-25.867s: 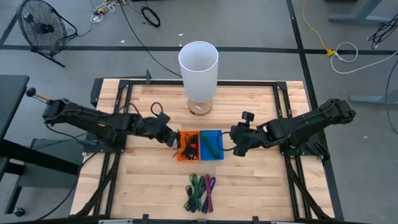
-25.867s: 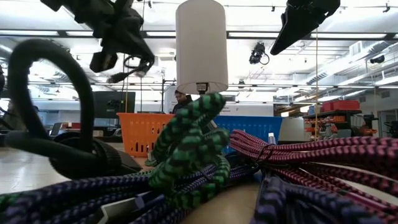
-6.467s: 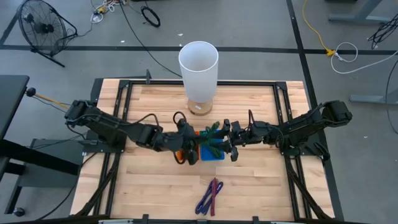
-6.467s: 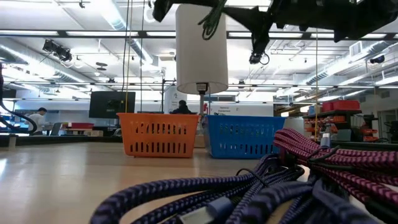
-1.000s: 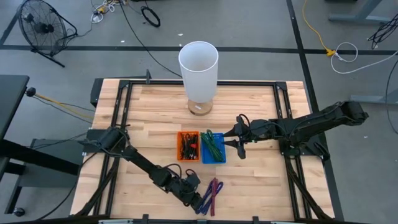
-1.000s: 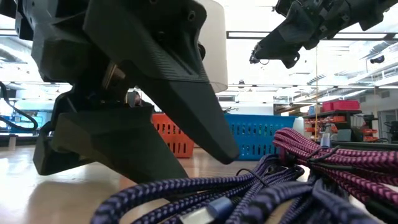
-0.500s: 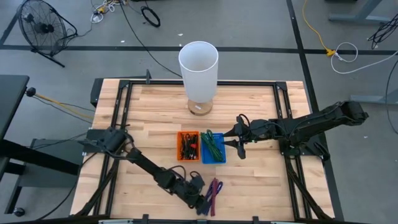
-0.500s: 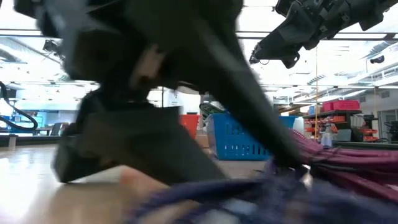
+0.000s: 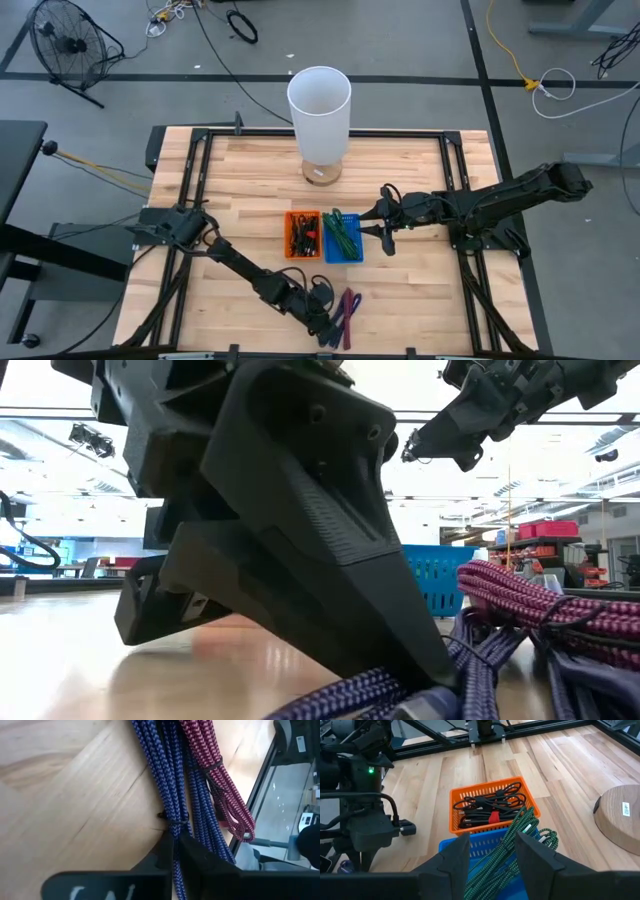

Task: Pick & Place USB Port
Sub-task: Put the blue USB cable into the blue bin

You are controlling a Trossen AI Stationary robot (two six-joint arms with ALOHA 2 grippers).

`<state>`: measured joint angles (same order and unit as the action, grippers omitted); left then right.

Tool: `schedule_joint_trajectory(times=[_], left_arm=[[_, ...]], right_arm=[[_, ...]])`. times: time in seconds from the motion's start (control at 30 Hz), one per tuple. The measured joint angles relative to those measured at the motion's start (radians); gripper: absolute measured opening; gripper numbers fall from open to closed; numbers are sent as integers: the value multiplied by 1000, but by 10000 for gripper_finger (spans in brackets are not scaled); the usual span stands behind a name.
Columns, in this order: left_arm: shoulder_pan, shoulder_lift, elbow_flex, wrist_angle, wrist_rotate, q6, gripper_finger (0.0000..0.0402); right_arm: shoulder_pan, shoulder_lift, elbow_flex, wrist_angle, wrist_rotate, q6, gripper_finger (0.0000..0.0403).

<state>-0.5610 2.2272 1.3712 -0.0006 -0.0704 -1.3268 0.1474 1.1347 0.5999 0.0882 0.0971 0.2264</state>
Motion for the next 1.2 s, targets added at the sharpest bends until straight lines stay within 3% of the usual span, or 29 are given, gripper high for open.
schedule_joint_trajectory(times=[0.3,0.5,0.67,0.93,1.2], left_arm=[[-4,-30,-2,-18,-8,34,5],[-12,-113,-9,-180,-72,77,4],[-16,-206,-11,-391,-153,79,4],[-15,-339,-8,-414,-275,193,4],[14,-471,-5,-425,-479,424,4]], right_arm=[[0,0,0,0,0,0,158],[0,0,0,-1,0,0,158],[0,0,0,0,0,5,158],[0,0,0,0,0,9,158],[0,0,0,38,56,35,158]])
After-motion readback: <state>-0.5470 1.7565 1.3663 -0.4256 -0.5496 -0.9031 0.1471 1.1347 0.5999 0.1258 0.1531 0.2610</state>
